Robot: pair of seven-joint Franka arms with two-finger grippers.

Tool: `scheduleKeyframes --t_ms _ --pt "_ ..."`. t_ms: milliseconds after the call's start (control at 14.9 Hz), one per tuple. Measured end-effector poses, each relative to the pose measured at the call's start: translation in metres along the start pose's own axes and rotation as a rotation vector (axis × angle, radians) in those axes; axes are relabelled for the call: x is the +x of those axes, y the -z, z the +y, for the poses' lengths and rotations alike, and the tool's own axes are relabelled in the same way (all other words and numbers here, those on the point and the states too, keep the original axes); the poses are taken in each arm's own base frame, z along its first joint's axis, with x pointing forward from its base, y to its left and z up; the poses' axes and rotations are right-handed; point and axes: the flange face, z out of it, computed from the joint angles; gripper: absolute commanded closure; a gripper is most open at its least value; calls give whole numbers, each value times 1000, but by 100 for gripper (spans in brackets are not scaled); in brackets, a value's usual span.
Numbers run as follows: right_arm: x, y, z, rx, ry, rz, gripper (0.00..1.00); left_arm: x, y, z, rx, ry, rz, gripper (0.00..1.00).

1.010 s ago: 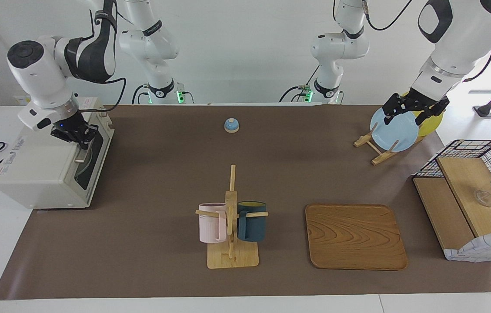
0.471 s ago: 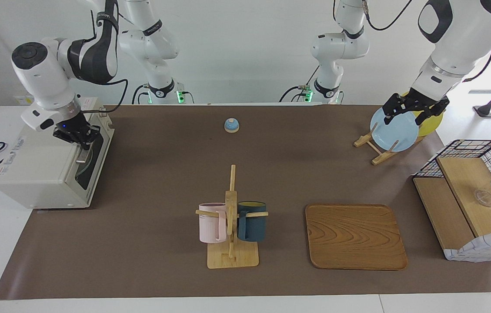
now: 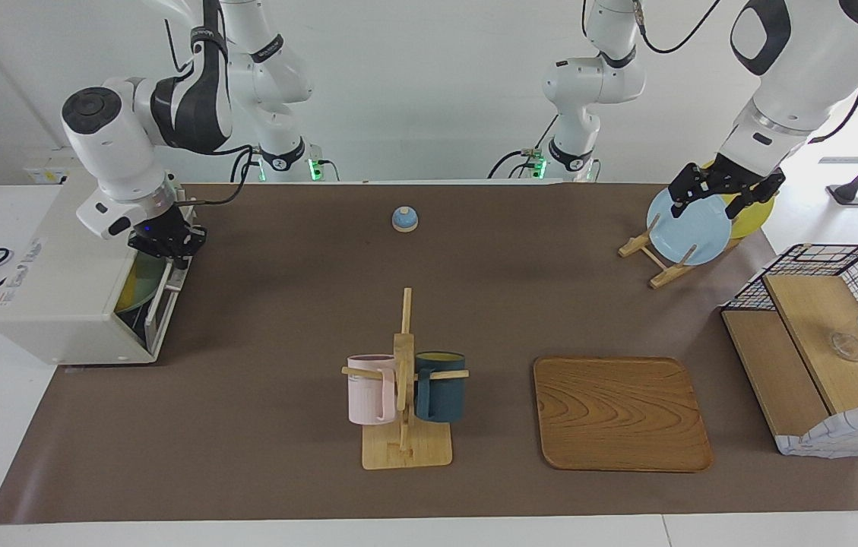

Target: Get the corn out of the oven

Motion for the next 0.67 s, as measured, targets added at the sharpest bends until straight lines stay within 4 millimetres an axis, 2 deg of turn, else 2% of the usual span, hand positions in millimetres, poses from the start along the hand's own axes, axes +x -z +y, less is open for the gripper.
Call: scheduleKeyframes --t_ms 269,538,673 --pt "7 -21 -27 10 19 -9 100 0 0 0 0 0 0 0" --pt "14 -42 -42 26 31 -23 100 0 0 0 0 0 0 0" --pt "17 -60 -54 28 40 -8 100 0 0 0 0 -1 0 0"
